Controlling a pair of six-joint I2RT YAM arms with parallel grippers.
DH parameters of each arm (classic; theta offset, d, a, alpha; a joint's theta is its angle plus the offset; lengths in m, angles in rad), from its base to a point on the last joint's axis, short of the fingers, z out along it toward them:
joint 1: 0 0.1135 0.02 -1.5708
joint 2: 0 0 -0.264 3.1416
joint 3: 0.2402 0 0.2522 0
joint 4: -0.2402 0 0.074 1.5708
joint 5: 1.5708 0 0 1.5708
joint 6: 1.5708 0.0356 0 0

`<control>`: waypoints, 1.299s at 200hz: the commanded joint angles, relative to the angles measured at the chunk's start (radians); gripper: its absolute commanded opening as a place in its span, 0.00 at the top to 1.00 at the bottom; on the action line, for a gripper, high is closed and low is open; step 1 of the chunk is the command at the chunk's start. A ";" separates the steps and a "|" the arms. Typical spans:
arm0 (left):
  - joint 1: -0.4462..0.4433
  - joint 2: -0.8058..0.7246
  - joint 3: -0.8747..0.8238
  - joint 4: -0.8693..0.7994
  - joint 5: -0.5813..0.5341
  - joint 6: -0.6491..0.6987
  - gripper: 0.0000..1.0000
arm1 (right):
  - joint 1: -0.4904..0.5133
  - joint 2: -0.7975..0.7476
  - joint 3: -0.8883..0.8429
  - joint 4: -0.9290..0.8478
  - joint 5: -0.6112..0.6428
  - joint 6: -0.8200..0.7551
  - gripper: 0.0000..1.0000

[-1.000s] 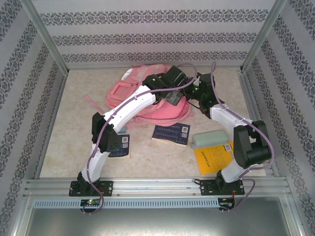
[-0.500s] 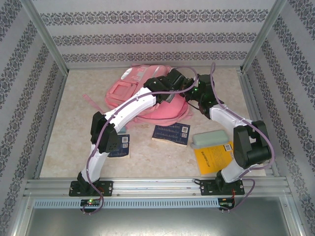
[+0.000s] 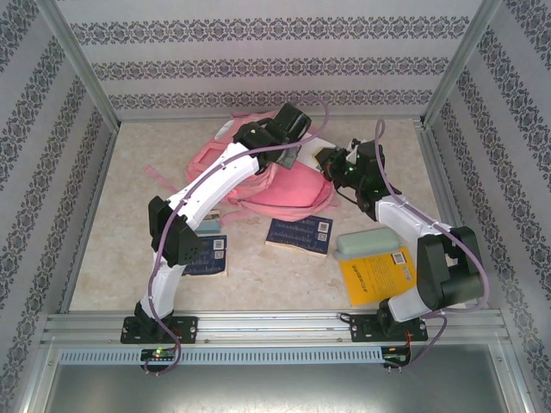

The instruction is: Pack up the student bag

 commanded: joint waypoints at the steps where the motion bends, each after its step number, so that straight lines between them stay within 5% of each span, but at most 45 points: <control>1: 0.024 -0.092 0.059 0.019 0.009 -0.008 1.00 | -0.003 -0.029 -0.050 0.045 0.000 -0.066 1.00; 93: 0.112 -0.132 0.085 0.063 0.180 -0.020 1.00 | 0.069 0.041 -0.092 0.055 0.033 -0.154 1.00; 173: 0.135 -0.109 0.118 0.074 0.208 0.005 1.00 | 0.233 0.264 0.255 0.079 0.039 -0.034 1.00; 237: 0.184 -0.088 0.153 0.082 0.312 -0.068 1.00 | 0.360 0.561 0.589 -0.090 0.149 0.005 1.00; 260: 0.188 -0.074 0.152 0.086 0.353 -0.086 1.00 | 0.385 0.654 0.694 -0.133 0.184 0.005 0.91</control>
